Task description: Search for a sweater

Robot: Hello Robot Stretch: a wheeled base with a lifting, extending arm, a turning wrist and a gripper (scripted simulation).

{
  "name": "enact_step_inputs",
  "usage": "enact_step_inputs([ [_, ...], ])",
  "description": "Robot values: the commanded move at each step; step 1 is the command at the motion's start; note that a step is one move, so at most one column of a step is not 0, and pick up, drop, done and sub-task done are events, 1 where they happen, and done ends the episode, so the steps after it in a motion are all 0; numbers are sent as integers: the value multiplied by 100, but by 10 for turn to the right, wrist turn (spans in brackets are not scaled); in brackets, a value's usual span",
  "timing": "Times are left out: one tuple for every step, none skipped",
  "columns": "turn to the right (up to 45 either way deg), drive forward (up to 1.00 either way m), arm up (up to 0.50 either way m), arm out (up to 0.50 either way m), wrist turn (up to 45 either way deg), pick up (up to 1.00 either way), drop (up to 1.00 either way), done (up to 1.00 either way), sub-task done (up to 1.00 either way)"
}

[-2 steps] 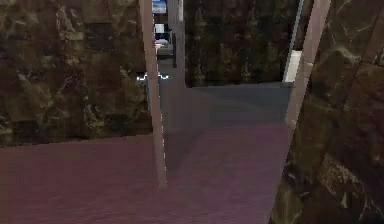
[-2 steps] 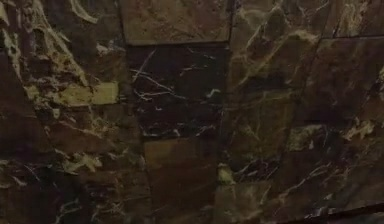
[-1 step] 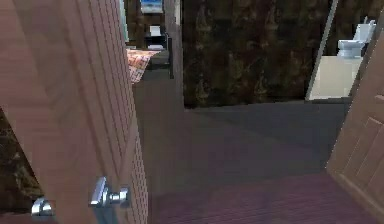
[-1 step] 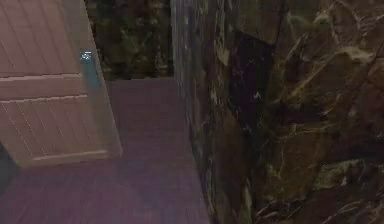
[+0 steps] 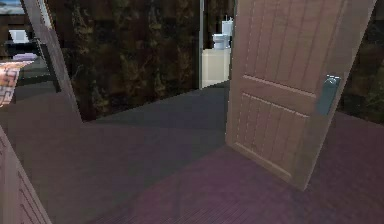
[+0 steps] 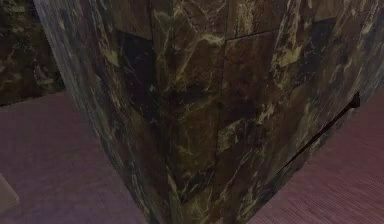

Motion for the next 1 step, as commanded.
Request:
enact_step_inputs([
  [30,0,0,0,0,0,0,0,0],
])
